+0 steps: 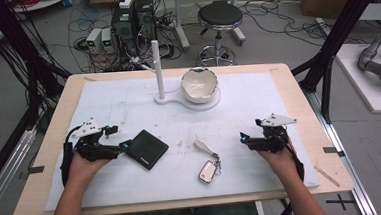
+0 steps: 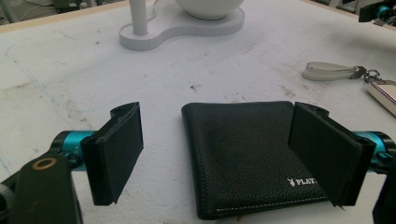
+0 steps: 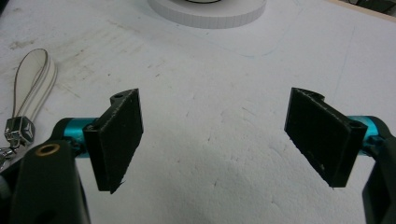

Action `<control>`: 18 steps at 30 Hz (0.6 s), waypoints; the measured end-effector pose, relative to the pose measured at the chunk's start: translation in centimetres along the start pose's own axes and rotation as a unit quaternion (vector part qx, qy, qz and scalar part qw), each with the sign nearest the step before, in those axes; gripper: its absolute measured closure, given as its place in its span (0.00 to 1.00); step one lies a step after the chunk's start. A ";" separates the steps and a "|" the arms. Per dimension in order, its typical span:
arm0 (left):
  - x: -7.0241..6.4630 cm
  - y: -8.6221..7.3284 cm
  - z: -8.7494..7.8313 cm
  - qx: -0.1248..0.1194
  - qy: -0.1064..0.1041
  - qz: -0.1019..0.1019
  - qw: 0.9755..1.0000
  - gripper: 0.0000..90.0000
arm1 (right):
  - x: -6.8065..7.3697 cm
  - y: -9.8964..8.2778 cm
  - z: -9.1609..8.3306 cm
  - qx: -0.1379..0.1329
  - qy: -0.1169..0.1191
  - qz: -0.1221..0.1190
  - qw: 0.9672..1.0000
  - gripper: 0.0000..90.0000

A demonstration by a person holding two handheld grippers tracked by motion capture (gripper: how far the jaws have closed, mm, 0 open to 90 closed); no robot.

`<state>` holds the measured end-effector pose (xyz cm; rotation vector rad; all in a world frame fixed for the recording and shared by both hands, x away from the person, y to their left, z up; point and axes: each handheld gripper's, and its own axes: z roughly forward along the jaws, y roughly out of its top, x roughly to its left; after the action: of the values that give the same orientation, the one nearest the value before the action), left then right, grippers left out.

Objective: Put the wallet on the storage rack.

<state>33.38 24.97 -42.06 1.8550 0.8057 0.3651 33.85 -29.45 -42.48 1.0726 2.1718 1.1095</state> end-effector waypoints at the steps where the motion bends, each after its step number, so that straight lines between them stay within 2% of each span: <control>1: 0.0 0.0 0.0 0.000 -0.001 -0.001 1.000 0.20 | 0.0 0.0 0.0 0.001 0.000 0.002 1.000 0.22; 10: -0.1 0.1 0.4 0.005 -0.005 0.000 1.000 0.20 | 0.0 -0.1 -0.1 0.003 0.000 -0.003 1.000 0.22; 18: -0.3 -0.1 2.0 0.028 -0.022 0.002 0.999 0.20 | 0.3 -0.2 -0.2 0.008 -0.002 -0.012 1.000 0.22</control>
<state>34.28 23.35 -42.94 1.9106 0.7899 0.3045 33.46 -29.42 -42.57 1.0514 2.1887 1.0814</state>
